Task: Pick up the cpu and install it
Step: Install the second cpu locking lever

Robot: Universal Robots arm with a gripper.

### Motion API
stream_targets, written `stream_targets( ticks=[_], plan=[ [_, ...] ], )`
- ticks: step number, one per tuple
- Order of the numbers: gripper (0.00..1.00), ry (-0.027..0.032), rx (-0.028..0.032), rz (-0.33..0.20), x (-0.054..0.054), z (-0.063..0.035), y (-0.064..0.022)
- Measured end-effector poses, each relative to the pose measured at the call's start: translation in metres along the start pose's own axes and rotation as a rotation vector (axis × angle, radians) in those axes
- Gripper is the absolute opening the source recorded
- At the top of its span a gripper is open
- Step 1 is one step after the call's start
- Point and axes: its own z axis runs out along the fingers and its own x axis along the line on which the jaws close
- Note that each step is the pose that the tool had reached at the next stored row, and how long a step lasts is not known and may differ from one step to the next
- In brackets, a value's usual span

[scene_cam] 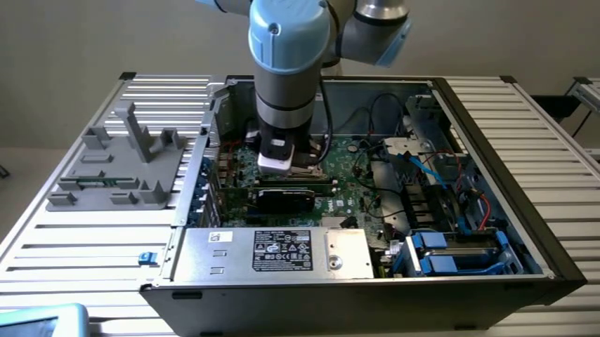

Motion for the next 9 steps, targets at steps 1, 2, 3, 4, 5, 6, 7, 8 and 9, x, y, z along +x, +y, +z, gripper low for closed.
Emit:
stream_targets(
  ticks=[1, 2, 3, 4, 5, 6, 7, 8, 9],
  plan=[
    [0.12, -0.0002, 0.0001, 0.0, -0.0003, 0.001, 0.0004],
    [0.12, -0.0004, 0.0002, 0.0, -0.0007, 0.002, 0.0008],
    [0.12, -0.0005, 0.0003, 0.0, -0.0012, 0.003, 0.0012],
    [0.12, -0.0005, 0.0003, 0.0, -0.0018, 0.004, 0.0016],
    [0.12, -0.0006, 0.0001, 0.0, -0.0026, 0.0049, 0.002],
    [0.12, -0.0008, 0.0, 0.0, -0.0034, 0.0057, 0.0025],
    [0.12, -0.001, 0.0, 0.0, -0.0042, 0.0065, 0.0029],
    [0.12, -0.0011, -0.0001, 0.001, -0.0049, 0.0073, 0.0033],
    [0.12, -0.0011, -0.0001, 0.001, -0.0054, 0.008, 0.0036]
  ],
)
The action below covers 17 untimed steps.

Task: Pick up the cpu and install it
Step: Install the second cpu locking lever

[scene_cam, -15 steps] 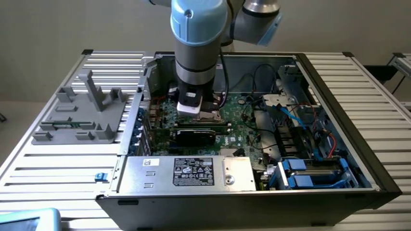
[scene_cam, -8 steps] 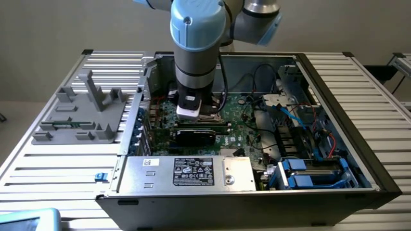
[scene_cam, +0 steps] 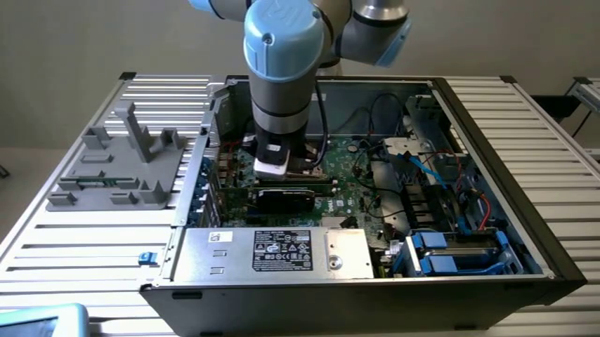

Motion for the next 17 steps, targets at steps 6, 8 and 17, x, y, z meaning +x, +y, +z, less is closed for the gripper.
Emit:
stream_targets(
  ticks=[6, 8, 17],
  plan=[
    [0.12, -0.0003, -0.0001, 0.0, -0.0018, 0.0021, 0.001],
    [0.12, -0.0003, -0.0001, 0.0, -0.0021, 0.0021, 0.0011],
    [0.12, -0.0003, -0.0001, 0.0, -0.0033, 0.0027, -0.0005]
  ],
)
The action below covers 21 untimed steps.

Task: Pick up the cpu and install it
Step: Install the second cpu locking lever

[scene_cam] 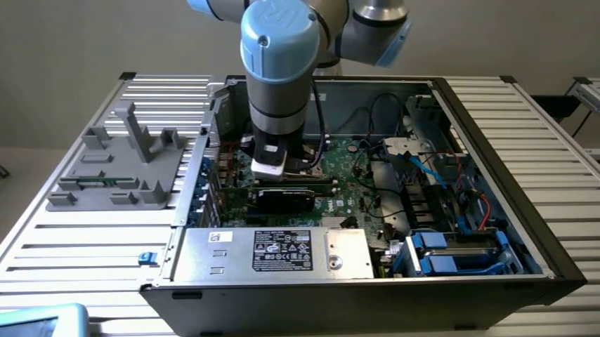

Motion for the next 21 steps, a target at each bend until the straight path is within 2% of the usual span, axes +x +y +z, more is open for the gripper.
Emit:
stream_targets(
  ticks=[13, 21],
  plan=[
    [0.12, -0.0001, -0.0001, 0.0, -0.0016, 0.0006, 0.0],
    [0.12, -0.0007, -0.0001, 0.0, -0.0012, 0.0073, 0.0013]
  ],
)
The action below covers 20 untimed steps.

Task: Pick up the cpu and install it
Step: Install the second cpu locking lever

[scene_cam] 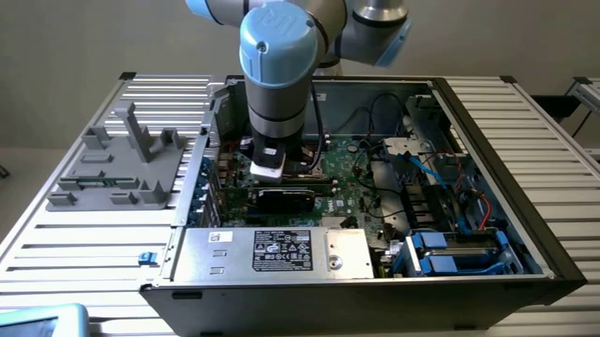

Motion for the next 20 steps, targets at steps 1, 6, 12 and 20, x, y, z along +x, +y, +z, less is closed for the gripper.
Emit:
stream_targets(
  ticks=[1, 6, 12, 20],
  plan=[
    [0.12, -0.0001, 0.0, 0.0, 0.0, 0.0007, -0.0001],
    [0.12, -0.0002, 0.0, 0.0, -0.0001, 0.0035, -0.001],
    [0.12, -0.0003, -0.0002, 0.0, -0.0001, 0.0063, -0.0015],
    [0.12, -0.0004, -0.0001, 0.0, -0.0002, 0.0087, -0.0026]
  ],
)
